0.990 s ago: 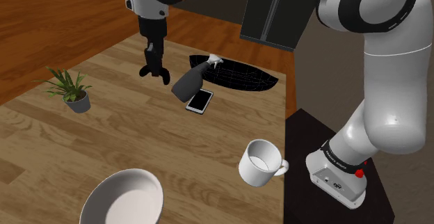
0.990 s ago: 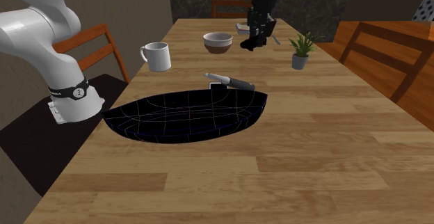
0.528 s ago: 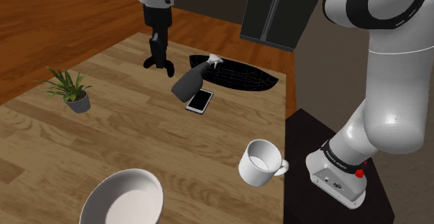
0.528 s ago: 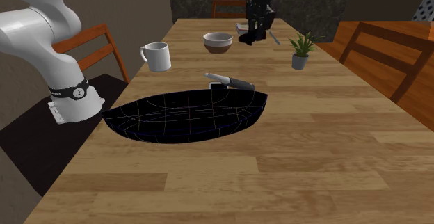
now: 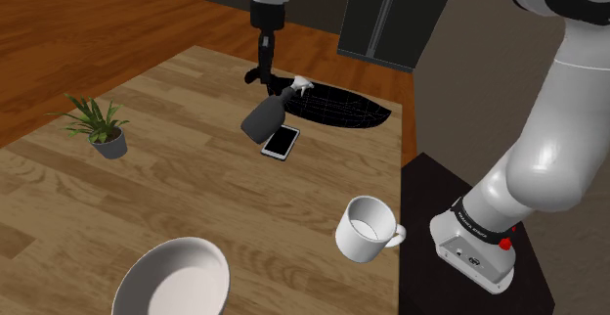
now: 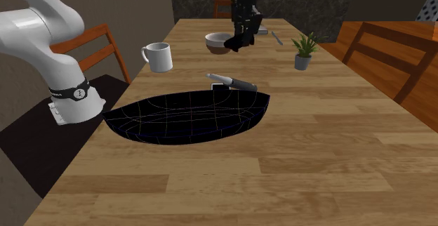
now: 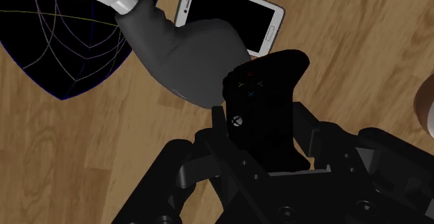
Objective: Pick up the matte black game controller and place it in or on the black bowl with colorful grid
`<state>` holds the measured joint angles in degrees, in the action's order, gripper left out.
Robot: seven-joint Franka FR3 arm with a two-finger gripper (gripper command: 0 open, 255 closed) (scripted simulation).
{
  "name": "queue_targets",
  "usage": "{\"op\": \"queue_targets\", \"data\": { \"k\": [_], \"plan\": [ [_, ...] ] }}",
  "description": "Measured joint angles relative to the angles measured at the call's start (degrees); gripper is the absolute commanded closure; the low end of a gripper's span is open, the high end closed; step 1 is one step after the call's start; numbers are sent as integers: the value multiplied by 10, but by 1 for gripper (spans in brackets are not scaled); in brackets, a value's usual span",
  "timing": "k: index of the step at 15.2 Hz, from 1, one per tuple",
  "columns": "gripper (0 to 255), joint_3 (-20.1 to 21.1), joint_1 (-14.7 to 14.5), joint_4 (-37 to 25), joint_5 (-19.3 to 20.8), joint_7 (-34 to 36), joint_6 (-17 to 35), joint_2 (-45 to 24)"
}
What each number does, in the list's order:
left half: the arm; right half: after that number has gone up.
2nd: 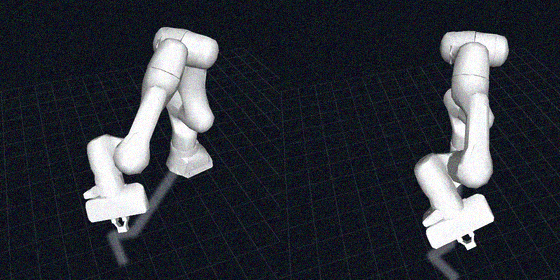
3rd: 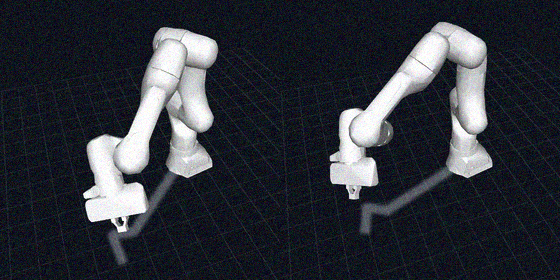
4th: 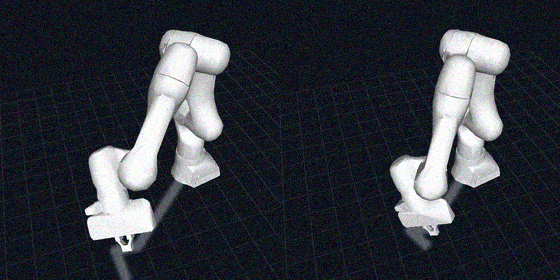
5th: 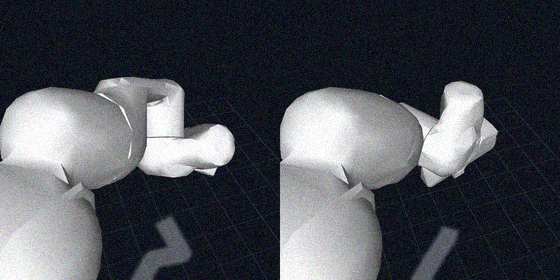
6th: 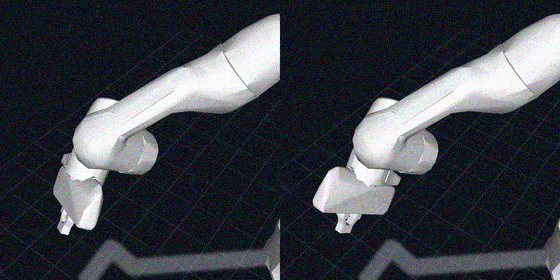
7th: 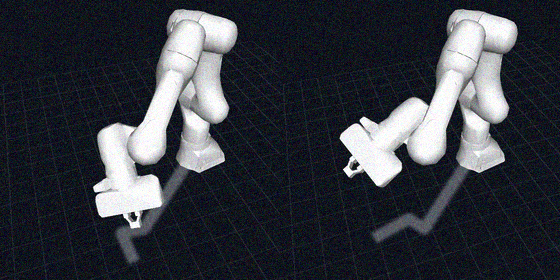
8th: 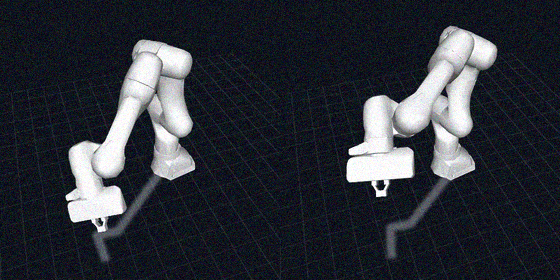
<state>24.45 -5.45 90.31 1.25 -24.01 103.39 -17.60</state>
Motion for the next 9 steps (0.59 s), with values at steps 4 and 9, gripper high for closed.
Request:
{"op": "queue_targets", "data": {
  "k": [4, 9],
  "plan": [
    [255, -13, 41, 63, -21, -55, 11, 52],
    [255, -38, 87, 119, -40, -127, 15, 103]
  ]
}}
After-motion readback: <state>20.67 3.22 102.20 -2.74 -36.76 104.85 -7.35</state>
